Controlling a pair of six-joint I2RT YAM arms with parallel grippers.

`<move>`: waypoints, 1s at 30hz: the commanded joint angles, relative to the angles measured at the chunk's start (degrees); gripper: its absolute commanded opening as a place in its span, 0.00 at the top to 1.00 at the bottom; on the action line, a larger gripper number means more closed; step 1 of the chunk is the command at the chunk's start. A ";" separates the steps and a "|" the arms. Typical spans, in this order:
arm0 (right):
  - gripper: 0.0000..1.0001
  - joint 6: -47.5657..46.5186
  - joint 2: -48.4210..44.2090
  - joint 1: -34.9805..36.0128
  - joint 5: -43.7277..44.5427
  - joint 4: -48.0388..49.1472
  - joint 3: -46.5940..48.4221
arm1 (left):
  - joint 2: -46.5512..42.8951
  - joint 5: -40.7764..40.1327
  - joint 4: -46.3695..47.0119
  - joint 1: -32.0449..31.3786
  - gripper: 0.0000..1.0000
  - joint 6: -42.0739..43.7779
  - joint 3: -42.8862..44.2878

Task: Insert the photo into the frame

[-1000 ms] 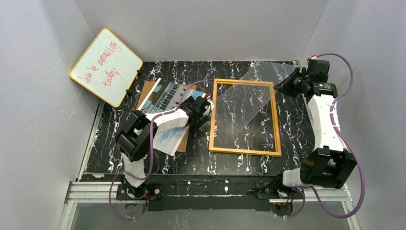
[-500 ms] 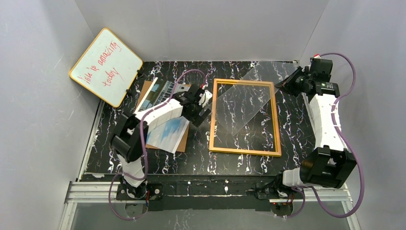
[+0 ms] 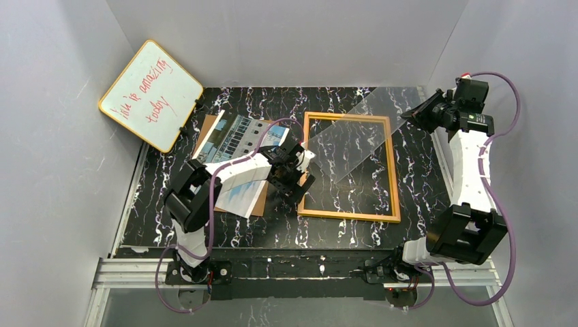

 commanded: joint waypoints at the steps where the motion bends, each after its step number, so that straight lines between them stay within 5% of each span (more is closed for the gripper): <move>1: 0.99 -0.52 -3.23 -1.25 -1.69 0.97 1.43 | 1.60 1.74 2.41 0.39 0.02 -4.01 4.22; 11: 0.99 -0.21 -3.58 -1.36 -2.52 1.84 -0.62 | 4.89 4.48 3.74 0.32 0.07 -4.87 5.91; 21: 0.99 0.42 -4.15 -1.36 -3.07 2.79 -1.77 | 4.14 -5.70 3.87 0.21 0.32 1.78 -1.01; 30: 0.99 1.44 -5.08 -1.36 -6.76 4.71 -6.16 | -5.03 -12.80 5.26 0.21 0.36 10.38 -11.89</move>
